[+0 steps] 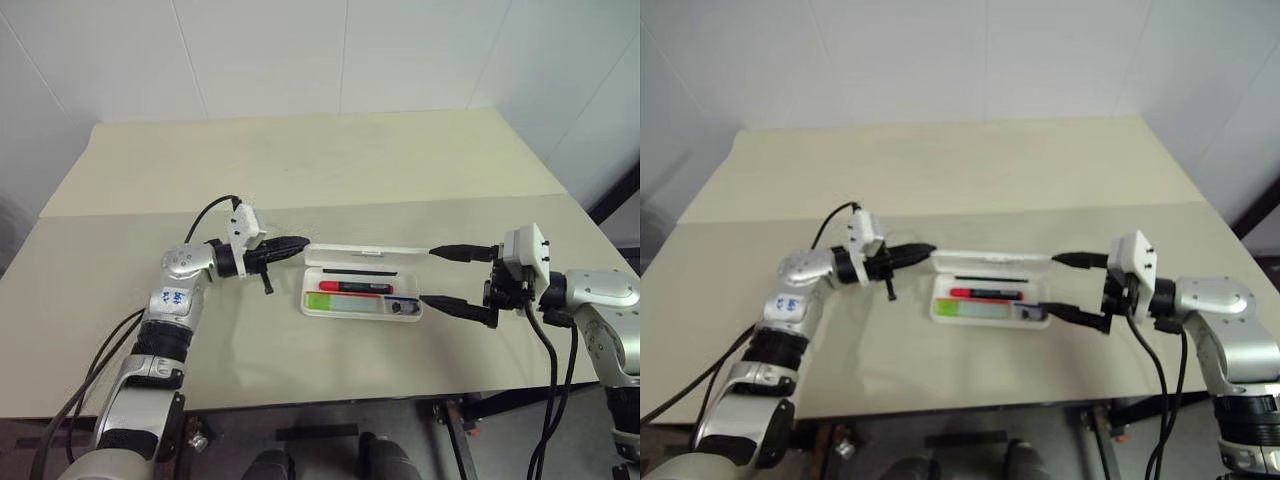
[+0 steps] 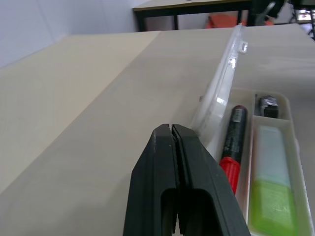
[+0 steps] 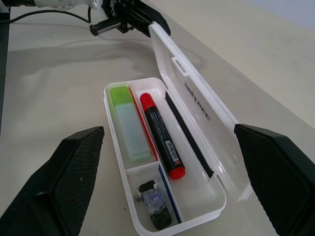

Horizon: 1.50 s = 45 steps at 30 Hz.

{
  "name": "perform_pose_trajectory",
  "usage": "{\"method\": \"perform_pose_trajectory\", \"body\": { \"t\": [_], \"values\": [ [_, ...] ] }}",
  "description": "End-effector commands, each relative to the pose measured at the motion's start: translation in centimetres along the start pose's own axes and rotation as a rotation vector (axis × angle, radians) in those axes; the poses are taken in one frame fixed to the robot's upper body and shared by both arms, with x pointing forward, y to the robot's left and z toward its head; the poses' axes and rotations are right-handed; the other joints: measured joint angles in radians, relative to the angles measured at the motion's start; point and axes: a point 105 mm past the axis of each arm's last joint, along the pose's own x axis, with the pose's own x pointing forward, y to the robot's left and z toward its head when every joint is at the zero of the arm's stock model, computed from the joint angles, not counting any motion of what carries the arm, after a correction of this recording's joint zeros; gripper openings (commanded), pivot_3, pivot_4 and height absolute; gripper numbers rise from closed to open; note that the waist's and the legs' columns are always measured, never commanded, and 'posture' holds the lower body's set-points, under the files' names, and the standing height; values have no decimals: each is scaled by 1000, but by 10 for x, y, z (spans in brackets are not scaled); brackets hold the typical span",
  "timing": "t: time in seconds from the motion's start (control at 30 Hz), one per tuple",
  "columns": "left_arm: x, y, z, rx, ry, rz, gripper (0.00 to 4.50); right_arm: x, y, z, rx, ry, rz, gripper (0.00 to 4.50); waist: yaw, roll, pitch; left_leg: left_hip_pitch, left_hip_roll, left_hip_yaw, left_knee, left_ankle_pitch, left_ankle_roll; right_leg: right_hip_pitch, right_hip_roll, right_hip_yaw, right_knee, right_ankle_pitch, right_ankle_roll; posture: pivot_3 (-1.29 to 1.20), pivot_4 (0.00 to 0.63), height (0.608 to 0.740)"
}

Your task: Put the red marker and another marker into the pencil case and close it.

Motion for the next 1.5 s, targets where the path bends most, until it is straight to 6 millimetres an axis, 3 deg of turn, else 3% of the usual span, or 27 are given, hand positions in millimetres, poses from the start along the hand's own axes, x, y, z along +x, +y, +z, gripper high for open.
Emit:
{"method": "perform_pose_trajectory", "body": {
  "t": [0.03, 0.3, 0.6, 0.9, 1.0, 1.33, 1.5],
  "values": [
    [-1, -12, 10, 61, -31, -83, 48, -8, -2, 16, -55, -20, -21, 4500, 0, 0, 0, 0, 0, 0, 0, 0, 0, 0, 0, 0, 0, 0, 0, 0, 150, 740],
    [10, -47, -6, 78, 49, -237, 48, -12, -4, 17, -56, -7, -32, 4500, 0, 0, 0, 0, 0, 0, 1, 0, 1, 0, 0, 0, -1, 0, 0, 0, 150, 740],
    [22, -54, -43, 44, 279, -214, 48, -9, 0, 18, -55, -15, -47, 4500, 1, 0, 0, 1, 0, 0, 3, -1, 1, 1, 0, 1, -1, 0, 0, 0, 150, 740],
    [30, -63, -51, -44, 375, -239, 48, -2, 7, 20, -44, -44, -50, 4500, 0, 0, -1, 8, 0, -2, 5, -1, 2, 11, 0, 1, -2, 1, 0, 0, 150, 740],
    [29, -66, -49, -59, 390, -258, 48, -1, 6, 19, -43, -49, -50, 4500, -1, -1, -1, 15, 0, -3, 4, -1, 2, 17, 0, 1, -4, 1, 0, 0, 150, 740],
    [43, -64, -42, -81, 380, -248, 48, 5, 4, 17, -48, -68, -51, 4500, 0, -1, -1, 15, 0, -3, 4, -2, 3, 18, 0, 1, -5, 1, 0, 0, 150, 740],
    [45, -51, -14, -172, 187, -160, 48, 5, 0, 16, -52, -69, -51, 4500, -1, -1, -1, 14, 0, -3, 4, -2, 3, 18, 0, 1, -6, 1, 0, 0, 150, 740]
  ]
}}
